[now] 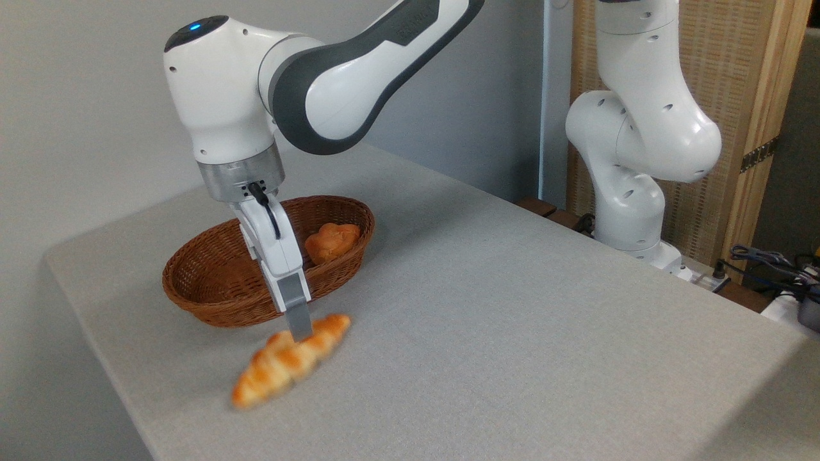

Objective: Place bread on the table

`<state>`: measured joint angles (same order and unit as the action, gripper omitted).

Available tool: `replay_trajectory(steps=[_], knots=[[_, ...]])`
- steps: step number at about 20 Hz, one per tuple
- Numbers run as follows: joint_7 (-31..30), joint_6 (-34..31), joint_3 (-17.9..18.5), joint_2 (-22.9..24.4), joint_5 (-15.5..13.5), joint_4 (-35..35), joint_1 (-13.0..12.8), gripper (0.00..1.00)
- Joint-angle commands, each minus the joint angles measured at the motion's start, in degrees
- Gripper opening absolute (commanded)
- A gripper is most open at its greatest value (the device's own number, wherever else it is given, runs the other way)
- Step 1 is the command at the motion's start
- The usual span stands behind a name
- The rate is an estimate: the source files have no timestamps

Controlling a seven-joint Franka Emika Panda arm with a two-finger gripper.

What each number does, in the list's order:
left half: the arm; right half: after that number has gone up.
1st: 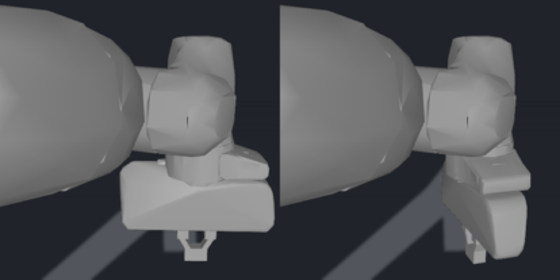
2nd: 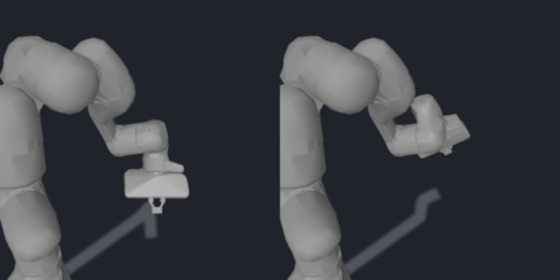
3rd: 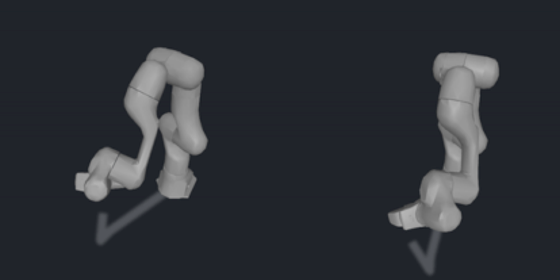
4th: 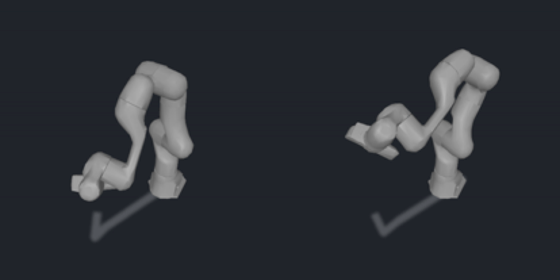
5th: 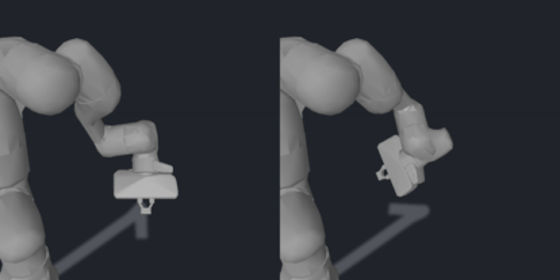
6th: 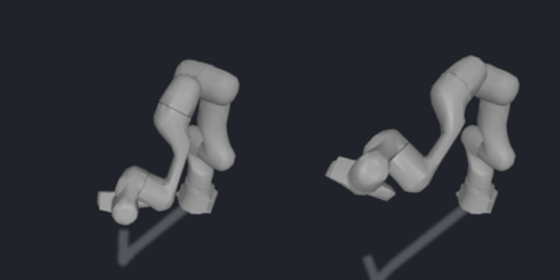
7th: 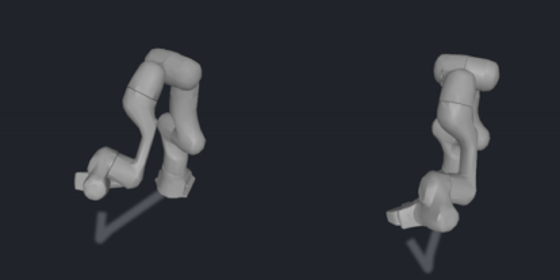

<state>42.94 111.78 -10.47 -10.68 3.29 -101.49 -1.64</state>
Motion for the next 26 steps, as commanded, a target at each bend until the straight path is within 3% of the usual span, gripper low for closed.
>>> replay_trajectory(steps=[1,5,8,12,17,20,23,26], knots=[[0.9,0.5,0.3,0.5,0.7,0.4,-0.2,1.0],[0.1,-0.2,1.9,3.2,-1.1,3.7,1.4,1.0],[-2.7,-2.2,2.1,7.8,-8.1,4.4,4.2,1.0],[-4.9,-14.4,3.8,9.5,-10.7,7.4,4.3,1.0],[-7.8,-19.6,4.2,10.8,-10.1,8.2,3.7,1.0],[-7.6,-19.6,7.6,11.3,-9.6,8.2,1.2,1.0],[-7.3,-19.5,9.0,11.4,-9.0,8.4,0.7,1.0],[-7.1,-19.5,11.1,11.2,-6.1,8.4,-1.9,1.0]])
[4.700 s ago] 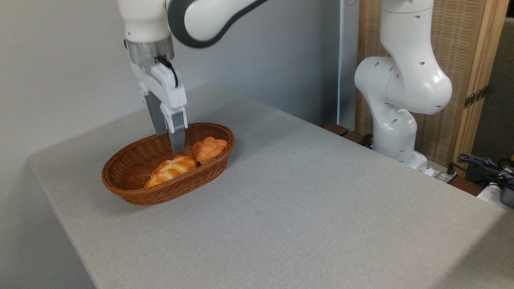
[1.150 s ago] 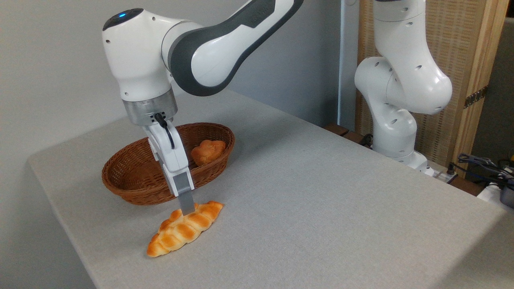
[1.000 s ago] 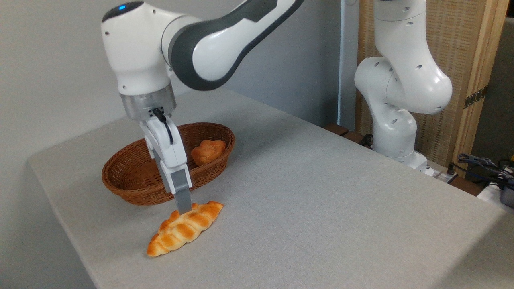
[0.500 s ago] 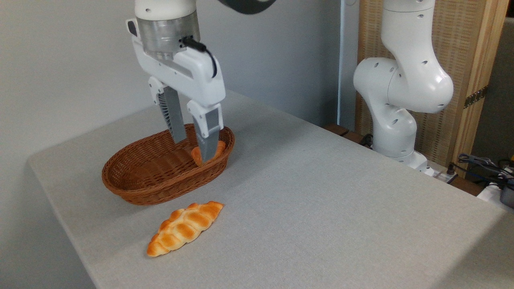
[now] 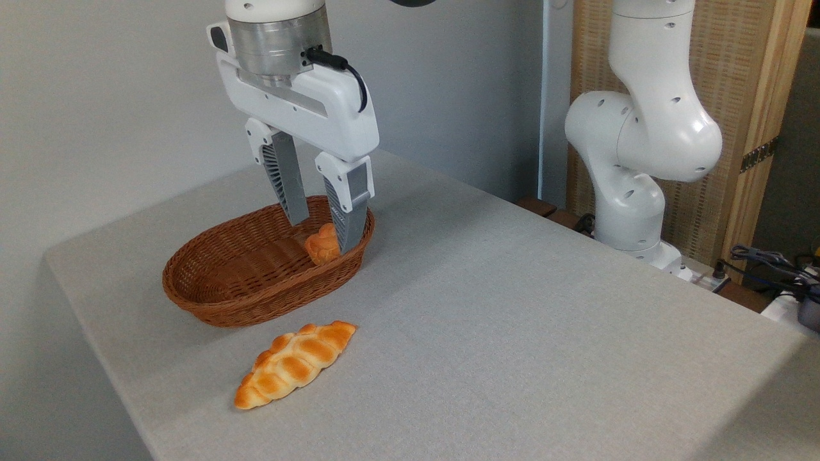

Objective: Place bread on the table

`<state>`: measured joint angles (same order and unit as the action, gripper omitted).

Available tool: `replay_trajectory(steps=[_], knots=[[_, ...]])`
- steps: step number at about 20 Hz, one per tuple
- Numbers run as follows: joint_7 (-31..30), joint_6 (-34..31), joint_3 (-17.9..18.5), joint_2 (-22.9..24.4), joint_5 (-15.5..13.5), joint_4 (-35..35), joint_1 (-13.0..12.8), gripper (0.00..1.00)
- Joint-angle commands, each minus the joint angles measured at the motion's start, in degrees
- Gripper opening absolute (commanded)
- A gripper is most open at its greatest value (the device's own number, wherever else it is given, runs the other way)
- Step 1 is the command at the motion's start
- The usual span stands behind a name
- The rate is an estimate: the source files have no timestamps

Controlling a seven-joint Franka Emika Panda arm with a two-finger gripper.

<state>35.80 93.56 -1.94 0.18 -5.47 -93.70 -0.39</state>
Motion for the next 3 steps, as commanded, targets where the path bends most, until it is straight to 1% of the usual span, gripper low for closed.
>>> replay_trajectory(steps=[1,3], knots=[[0.1,-1.2,2.6,0.3,2.6,0.6,-3.1,1.0],[0.0,-1.2,2.6,0.1,2.6,0.7,-3.1,1.0]])
